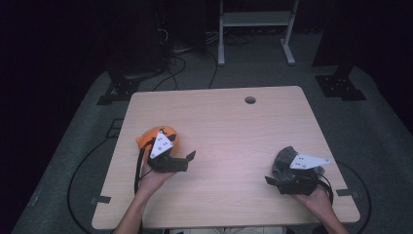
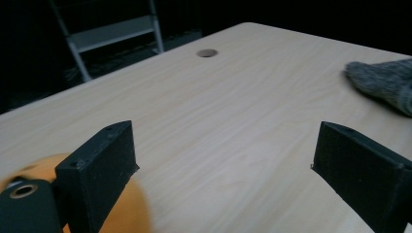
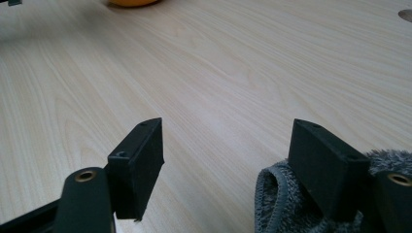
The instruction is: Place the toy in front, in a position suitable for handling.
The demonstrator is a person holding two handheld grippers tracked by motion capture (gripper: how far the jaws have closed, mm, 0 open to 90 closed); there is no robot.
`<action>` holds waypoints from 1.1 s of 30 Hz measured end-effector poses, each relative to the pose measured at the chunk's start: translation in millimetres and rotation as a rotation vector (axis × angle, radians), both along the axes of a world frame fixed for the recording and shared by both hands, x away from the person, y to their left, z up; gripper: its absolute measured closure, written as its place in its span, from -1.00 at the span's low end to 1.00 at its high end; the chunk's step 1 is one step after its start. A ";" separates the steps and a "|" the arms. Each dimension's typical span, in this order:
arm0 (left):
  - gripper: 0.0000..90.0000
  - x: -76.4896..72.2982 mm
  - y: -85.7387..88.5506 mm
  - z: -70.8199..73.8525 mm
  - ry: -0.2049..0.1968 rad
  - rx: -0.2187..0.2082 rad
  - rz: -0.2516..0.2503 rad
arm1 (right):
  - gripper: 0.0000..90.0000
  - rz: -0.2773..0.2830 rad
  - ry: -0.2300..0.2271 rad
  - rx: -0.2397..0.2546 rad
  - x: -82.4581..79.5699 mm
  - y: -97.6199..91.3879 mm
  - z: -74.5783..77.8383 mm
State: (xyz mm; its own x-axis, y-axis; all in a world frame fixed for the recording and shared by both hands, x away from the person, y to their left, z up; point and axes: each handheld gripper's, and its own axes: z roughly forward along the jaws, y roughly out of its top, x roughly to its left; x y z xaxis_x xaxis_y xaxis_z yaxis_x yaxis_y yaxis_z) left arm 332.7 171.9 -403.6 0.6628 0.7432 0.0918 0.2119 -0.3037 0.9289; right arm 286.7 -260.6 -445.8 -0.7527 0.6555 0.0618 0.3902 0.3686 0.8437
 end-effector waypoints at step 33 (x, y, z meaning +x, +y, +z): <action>-0.77 24.8 79.1 -18.3 0.018 0.020 0.236 | -0.39 0.017 0.001 0.001 -0.1 1.6 -0.1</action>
State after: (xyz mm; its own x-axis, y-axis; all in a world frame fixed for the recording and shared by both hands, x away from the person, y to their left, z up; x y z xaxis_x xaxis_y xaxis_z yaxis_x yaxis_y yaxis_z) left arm 357.5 251.0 -422.0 0.4723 0.8760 0.0978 0.2956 -0.2619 0.9187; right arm 286.6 -259.1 -445.9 -0.7634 0.6428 0.0633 0.3851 0.3743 0.8435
